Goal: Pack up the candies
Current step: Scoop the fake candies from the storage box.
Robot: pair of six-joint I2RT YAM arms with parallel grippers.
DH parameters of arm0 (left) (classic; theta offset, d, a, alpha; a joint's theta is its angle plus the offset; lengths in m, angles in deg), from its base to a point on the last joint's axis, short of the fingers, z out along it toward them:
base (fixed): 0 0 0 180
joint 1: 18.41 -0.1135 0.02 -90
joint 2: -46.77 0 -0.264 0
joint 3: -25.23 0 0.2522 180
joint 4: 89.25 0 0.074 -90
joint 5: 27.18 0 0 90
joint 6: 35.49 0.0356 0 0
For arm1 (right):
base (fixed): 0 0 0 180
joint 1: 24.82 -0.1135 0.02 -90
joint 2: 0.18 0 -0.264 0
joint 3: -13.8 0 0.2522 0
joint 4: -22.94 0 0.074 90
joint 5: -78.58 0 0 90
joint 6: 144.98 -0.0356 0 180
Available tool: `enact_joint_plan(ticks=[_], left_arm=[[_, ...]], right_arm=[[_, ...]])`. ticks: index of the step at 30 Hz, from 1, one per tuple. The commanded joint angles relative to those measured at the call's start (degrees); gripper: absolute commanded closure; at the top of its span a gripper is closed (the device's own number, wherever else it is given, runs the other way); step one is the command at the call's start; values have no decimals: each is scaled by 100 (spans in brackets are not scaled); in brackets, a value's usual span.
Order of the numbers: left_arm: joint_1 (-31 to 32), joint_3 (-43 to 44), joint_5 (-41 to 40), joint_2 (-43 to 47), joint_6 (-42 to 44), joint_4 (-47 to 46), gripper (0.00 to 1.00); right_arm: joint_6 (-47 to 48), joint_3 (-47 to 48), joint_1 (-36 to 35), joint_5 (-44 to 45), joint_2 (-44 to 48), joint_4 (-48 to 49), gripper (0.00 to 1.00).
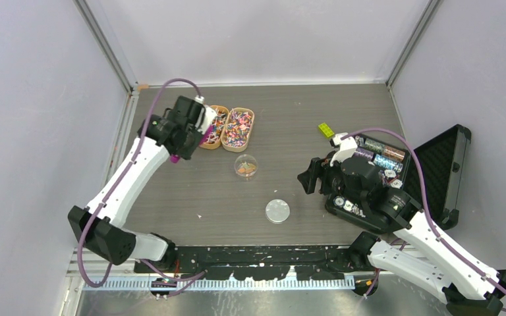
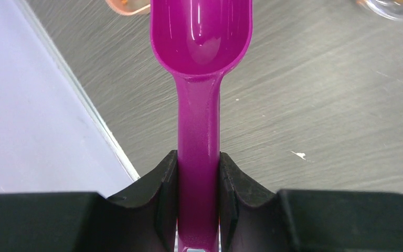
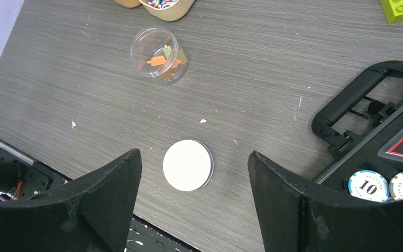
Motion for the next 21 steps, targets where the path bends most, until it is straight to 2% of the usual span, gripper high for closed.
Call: enact_joint_plan(ticks=[1,9,17,21], left_arm=[[-860,43,248,131,-14,-511,100],[-1721,581,135,-512,107,-36,100],[-2036,1074,474,-1293,79,348,100],[-2166,1754,328,-1922,44,770,100]], right_arm=[[-35,49,2,-80,29,279,22],[33,-43,3,-69,-68,304,22],[37,47,-2,-238,-223,288,22],[68,43,-4,-277,-324,330,22]])
